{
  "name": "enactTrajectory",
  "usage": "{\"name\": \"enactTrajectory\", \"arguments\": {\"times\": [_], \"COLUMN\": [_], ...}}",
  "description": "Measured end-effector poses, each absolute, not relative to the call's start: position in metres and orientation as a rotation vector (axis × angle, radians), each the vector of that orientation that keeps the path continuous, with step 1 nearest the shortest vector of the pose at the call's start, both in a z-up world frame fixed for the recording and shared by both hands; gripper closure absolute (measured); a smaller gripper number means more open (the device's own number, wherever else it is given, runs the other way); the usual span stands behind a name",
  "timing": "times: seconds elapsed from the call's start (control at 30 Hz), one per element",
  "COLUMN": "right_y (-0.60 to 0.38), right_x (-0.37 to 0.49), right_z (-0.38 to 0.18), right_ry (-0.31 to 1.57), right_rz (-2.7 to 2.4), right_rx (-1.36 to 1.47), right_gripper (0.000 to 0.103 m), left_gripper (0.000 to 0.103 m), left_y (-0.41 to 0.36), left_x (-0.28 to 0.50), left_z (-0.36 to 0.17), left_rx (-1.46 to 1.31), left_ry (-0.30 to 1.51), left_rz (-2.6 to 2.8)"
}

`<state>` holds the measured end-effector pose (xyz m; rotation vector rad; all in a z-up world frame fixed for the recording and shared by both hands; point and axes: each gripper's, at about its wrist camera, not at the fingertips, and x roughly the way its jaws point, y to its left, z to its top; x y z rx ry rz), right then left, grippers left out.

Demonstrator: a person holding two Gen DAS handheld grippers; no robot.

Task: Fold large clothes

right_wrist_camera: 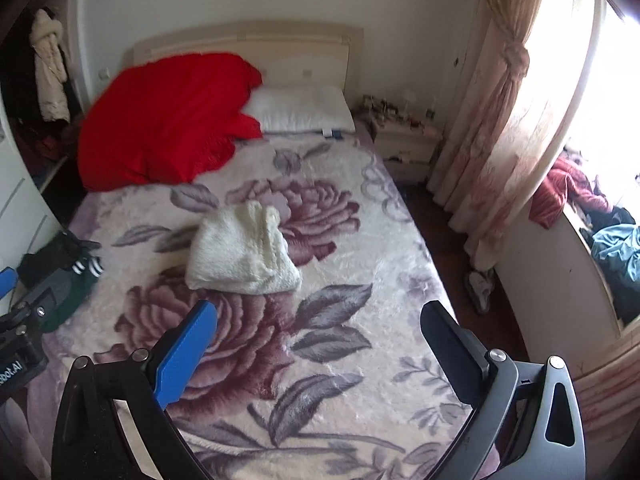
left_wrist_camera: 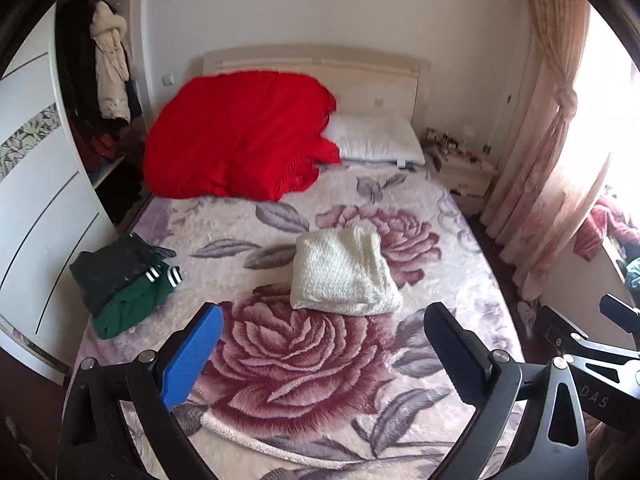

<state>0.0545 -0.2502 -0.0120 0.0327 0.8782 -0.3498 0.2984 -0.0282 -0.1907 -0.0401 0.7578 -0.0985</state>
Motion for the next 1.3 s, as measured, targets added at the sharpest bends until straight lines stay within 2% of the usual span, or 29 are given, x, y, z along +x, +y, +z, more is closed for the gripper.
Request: {"name": "enactTrajectory", "arguments": {"times": [0.3, 0.57, 1.3], "right_y": [-0.226, -0.208, -0.205], "right_x": [-0.023, -0.075, -0.119], "right_z": [0.068, 0.106, 0.178], "right_ry": [0.76, 0.702, 0.723], "right_rz": [-0.322, -0.303, -0.228], "right_rx": [0.03, 0.031, -0.01], "right_gripper": [0.0, 0.0, 0.0], "left_gripper": [0.0, 0.0, 0.0], "left_y": [-0.016, -0.005, -0.015], "left_x": [0.226, 0.19, 0.165], "left_z": [-0.134, -0.111, -0.082], "left_rx": [-0.001, -0.014, -0.007], "left_ry": [0.656, 0.615, 0.718], "left_rz": [-0.075, -0.061, -0.011]}}
